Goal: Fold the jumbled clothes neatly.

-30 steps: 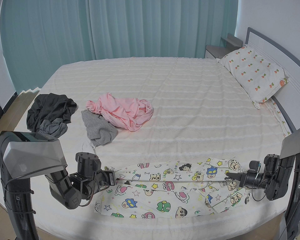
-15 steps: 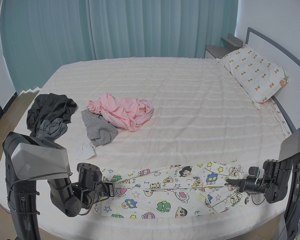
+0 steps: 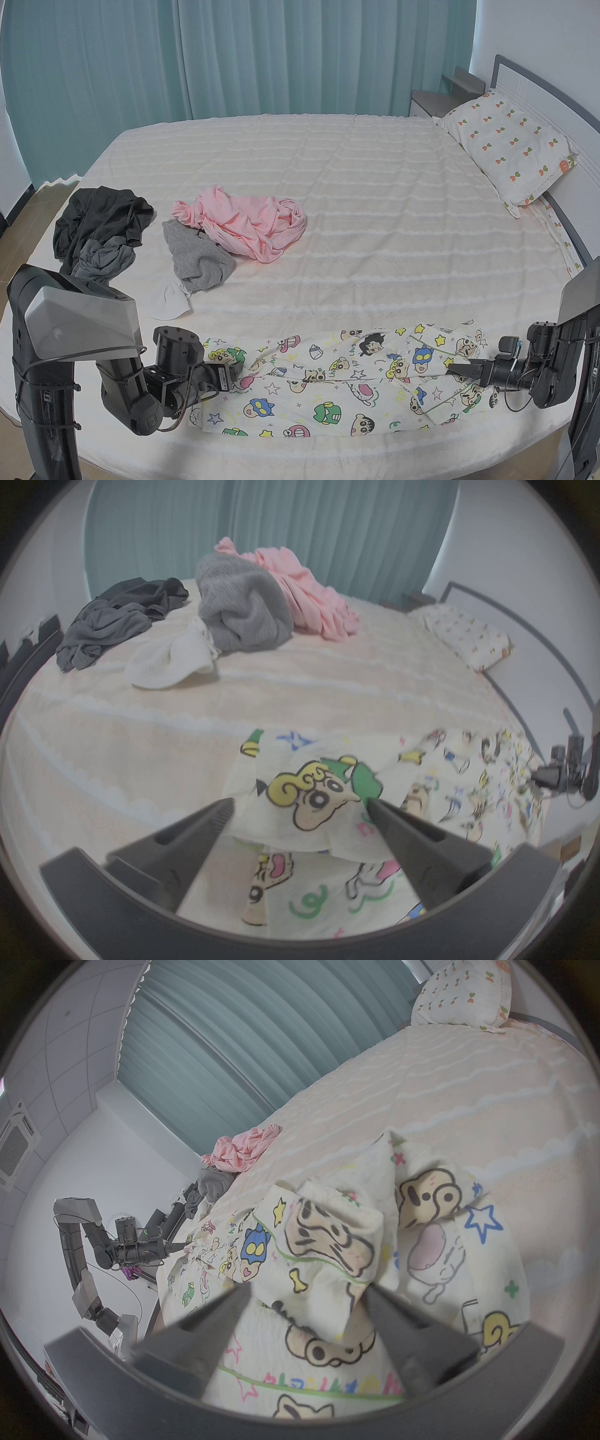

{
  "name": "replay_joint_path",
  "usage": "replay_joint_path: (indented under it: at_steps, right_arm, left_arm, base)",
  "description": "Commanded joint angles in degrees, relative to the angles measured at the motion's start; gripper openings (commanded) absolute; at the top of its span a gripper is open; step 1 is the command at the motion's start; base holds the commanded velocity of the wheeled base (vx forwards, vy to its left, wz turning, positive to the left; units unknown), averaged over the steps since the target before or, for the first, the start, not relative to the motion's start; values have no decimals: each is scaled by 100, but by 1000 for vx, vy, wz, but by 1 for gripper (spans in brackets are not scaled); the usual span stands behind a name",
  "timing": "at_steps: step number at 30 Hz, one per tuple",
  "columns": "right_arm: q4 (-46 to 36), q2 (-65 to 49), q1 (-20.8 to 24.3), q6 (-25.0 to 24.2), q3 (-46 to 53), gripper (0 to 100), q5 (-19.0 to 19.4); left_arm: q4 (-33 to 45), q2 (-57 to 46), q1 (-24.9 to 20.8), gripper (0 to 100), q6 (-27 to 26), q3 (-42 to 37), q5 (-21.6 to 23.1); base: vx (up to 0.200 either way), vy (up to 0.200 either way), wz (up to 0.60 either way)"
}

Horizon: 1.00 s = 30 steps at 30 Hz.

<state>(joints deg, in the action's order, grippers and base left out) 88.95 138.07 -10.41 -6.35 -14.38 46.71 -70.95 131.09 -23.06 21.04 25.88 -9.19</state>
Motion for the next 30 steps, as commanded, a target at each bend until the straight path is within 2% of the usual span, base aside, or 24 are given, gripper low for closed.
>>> replay_joint_path:
  at_steps: [1,4,6,7,9,10,15,18,21,23,25,26,28,30]
  right_arm:
    - [61,-281,-128,-6,94,100,-22]
    - [61,-729,-374,-15,234,100,-31]
    - [61,-729,-374,-15,234,100,-31]
    - [52,-1001,-532,-15,305,100,-48]
    - [52,-1063,-567,-15,331,100,-75]
    - [52,-1247,-611,-33,340,100,-163]
    - [52,-1590,-620,-50,340,100,-382]
    - [52,-1792,-585,-121,340,100,-391]
    - [52,-1924,-506,-305,313,100,-400]
    - [52,-2012,-330,-481,305,100,-409]
    - [52,-2109,-216,-595,375,100,-400]
    - [52,-2109,-216,-595,375,100,-400]
    - [61,-2153,-119,-630,524,100,-409]
    - [61,-2179,-110,-630,560,100,-409]
  left_arm:
    - [-147,-145,21,100,137,-92,-30]
    - [-262,-654,153,100,304,-382,-21]
    - [-262,-654,153,100,304,-382,-21]
    - [-262,-1094,320,100,462,-514,-21]
    - [-262,-1208,390,100,497,-540,-21]
    - [-262,-1472,584,100,559,-619,-39]
    - [-253,-2034,1023,100,1069,-734,-30]
    - [-218,-2140,1225,100,1438,-734,5]
    - [-209,-2113,1287,100,1587,-769,67]
    - [-209,-2052,1296,100,1675,-795,348]
    - [-147,-2034,1278,100,1746,-892,875]
    - [-147,-2034,1278,100,1746,-892,875]
    - [424,-2043,1269,100,1763,-821,1807]
    - [969,-2043,1278,100,1789,-505,2053]
  base:
    - [0,0,0]
    - [0,0,0]
    - [0,0,0]
    - [0,0,0]
    - [0,0,0]
    - [0,0,0]
    - [0,0,0]
    - [0,0,0]
    - [0,0,0]
    - [0,0,0]
    - [0,0,0]
    - [0,0,0]
    - [0,0,0]
    - [0,0,0]
